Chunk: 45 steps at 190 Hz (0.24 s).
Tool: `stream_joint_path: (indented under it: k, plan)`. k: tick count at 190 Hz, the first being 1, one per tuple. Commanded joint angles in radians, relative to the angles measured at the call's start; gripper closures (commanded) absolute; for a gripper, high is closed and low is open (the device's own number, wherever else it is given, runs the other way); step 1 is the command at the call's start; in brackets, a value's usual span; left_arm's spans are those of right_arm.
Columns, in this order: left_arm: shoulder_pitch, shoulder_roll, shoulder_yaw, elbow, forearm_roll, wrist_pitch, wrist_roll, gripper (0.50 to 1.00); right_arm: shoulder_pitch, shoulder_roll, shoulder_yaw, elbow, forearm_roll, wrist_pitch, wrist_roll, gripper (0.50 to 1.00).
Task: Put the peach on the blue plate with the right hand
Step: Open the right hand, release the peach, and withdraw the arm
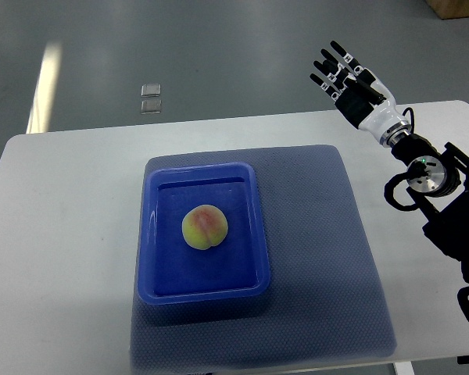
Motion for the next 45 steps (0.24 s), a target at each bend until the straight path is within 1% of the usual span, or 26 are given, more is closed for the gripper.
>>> stream_joint_path:
  k: [1, 45]
  plan:
    - [0.0, 0.0, 0.0, -0.001, 0.0, 0.0, 0.0, 0.5, -0.019, 0.021, 0.002, -0.041, 0.128, 0.002, 0.028, 0.568]
    - [0.0, 0.0, 0.0, -0.001, 0.0, 0.0, 0.0, 0.5, -0.038, 0.041, 0.004, -0.042, 0.151, 0.009, 0.034, 0.568]
